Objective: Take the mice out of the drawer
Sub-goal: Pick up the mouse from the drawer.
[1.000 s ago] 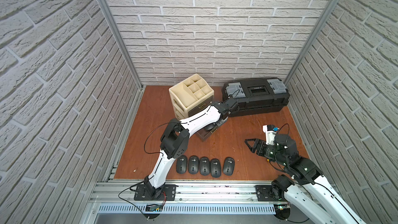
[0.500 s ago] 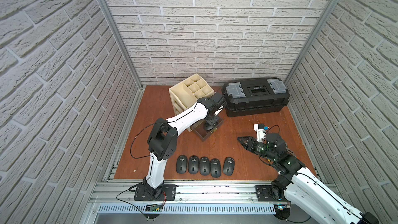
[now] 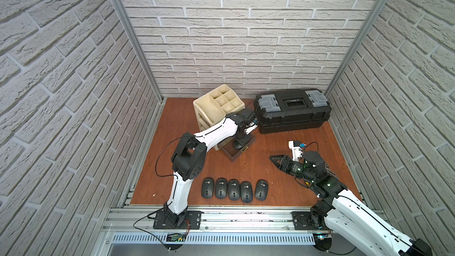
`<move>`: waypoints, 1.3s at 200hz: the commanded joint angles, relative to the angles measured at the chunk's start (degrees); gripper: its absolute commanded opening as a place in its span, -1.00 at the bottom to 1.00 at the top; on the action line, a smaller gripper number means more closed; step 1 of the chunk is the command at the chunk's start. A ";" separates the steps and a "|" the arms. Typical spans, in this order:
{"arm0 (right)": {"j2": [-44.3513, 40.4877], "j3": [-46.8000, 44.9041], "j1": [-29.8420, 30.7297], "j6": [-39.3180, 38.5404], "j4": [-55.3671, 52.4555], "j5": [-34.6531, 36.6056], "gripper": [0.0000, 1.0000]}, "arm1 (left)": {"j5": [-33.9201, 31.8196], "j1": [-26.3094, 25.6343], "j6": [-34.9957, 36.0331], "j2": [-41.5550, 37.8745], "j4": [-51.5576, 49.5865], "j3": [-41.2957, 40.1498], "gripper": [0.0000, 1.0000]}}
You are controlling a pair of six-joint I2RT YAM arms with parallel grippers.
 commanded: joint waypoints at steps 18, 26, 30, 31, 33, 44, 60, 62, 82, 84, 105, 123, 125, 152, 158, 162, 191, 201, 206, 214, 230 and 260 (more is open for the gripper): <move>-3.01 5.72 -0.12 -8.39 -8.90 -2.01 0.40 | 3.77 1.71 1.52 2.13 0.72 1.30 0.07; -3.58 6.57 -0.12 -9.62 -10.93 -1.81 0.46 | 4.63 1.92 1.80 2.30 0.67 1.06 0.11; -3.85 6.86 -0.11 -10.17 -11.78 -1.64 0.49 | 4.98 2.03 1.89 2.38 0.75 0.95 0.11; -3.95 7.00 -0.12 -10.27 -11.99 -1.63 0.49 | 5.06 2.03 1.90 2.39 0.80 0.94 0.12; -4.02 7.17 -0.12 -10.52 -12.41 -1.54 0.50 | 5.25 2.10 1.94 2.43 0.79 0.88 0.12; -4.52 7.96 -0.16 -11.59 -14.39 -1.28 0.55 | 6.18 2.39 1.99 2.89 0.89 0.66 0.16; -4.80 8.61 -0.13 -12.42 -15.92 -1.35 0.59 | 7.53 2.73 1.98 3.14 1.15 0.40 0.22; -4.72 8.63 -0.12 -12.46 -16.09 -1.29 0.59 | 7.58 2.74 1.94 3.10 1.16 0.33 0.24; -4.41 8.63 -0.17 -12.48 -16.33 -1.26 0.60 | 8.14 2.79 1.99 3.88 0.96 0.65 0.31; -4.45 8.63 -0.13 -12.47 -16.32 -1.23 0.61 | 8.15 2.80 1.99 3.93 0.94 0.70 0.32; -3.88 8.70 -0.12 -12.20 -15.90 -1.34 0.61 | 7.46 2.76 1.50 4.99 1.57 0.76 0.31; -3.56 9.14 -0.14 -12.38 -15.88 -1.20 0.62 | 6.08 2.70 1.29 5.60 2.60 0.41 0.32; -3.48 9.18 -0.15 -12.38 -15.95 -1.19 0.62 | 5.97 2.73 1.29 5.63 2.67 0.36 0.32; -3.04 9.60 -0.12 -12.76 -16.25 -0.85 0.63 | 4.33 2.74 0.80 6.71 3.58 0.57 0.32; -2.98 9.58 -0.20 -12.74 -16.26 -0.77 0.63 | 3.84 2.68 0.72 6.98 3.85 0.57 0.32; -2.83 9.68 -0.15 -12.75 -16.24 -0.78 0.63 | 3.41 2.65 0.60 7.23 4.05 0.65 0.33; -2.88 9.73 -0.13 -12.69 -16.60 -0.02 0.64 | -0.80 2.42 -0.16 8.56 4.59 1.42 0.33; -3.03 9.72 -0.12 -12.73 -16.67 0.24 0.64 | -1.91 2.39 -0.65 8.49 4.94 1.48 0.32; -2.99 9.69 -0.17 -12.78 -16.81 0.43 0.64 | -2.62 2.45 -0.96 8.47 5.17 1.38 0.30; -3.12 9.69 -0.19 -12.65 -16.98 0.71 0.64 | -3.75 2.39 -1.45 8.28 5.30 1.37 0.27; -3.26 9.39 -0.18 -12.40 -17.07 1.07 0.64 | -5.63 2.23 -2.39 6.96 5.99 0.94 0.24; -3.63 8.59 -0.16 -11.95 -16.79 1.13 0.64 | -7.08 1.94 -3.26 4.45 7.08 0.13 0.25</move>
